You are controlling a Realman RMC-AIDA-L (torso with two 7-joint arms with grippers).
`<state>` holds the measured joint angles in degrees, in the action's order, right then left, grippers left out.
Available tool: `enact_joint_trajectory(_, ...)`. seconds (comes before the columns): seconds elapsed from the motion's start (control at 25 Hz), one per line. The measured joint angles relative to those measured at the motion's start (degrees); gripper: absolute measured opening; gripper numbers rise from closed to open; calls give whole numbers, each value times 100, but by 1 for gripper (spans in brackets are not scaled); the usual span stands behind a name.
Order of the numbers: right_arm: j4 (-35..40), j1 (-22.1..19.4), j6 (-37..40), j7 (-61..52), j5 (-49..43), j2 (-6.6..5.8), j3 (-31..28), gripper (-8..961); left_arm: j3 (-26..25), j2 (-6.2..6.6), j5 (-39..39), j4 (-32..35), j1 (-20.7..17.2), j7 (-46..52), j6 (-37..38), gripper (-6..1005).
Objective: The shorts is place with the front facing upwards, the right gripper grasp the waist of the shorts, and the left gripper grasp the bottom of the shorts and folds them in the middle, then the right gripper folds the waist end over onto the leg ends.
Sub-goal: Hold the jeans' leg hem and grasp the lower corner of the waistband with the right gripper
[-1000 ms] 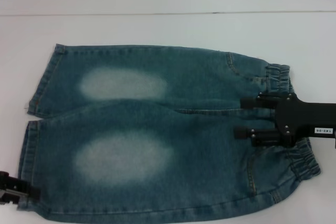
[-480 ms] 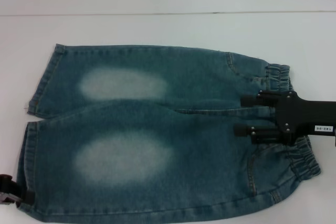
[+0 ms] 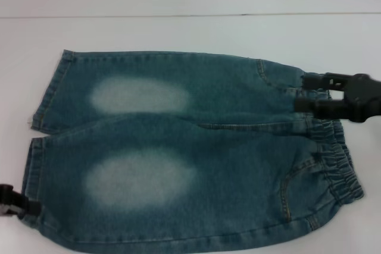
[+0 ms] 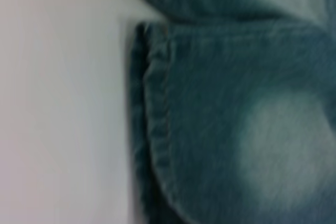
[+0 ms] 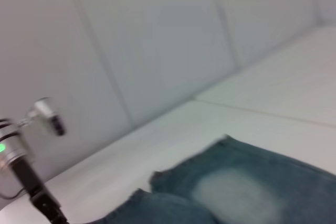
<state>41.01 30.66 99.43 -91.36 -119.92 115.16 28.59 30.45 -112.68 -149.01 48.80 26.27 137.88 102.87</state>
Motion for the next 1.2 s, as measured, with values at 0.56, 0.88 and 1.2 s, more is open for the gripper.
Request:
enact_joint_trajectory(0.56,1651,160,980,-1533,-2104,-461,1029,860,-13,-1,461,9,212,-294,-142,36)
enact_joint_trajectory(0.88,1773,450,952,-1668,-3234,-428,1171,856,-11,3,632,6,279,-364,-163,36)
enact_joint_trajectory(1.2,1590,646,713,-1677,-3774,-280,1515,855,-13,-49,637,-2,301,-368,-175,36)
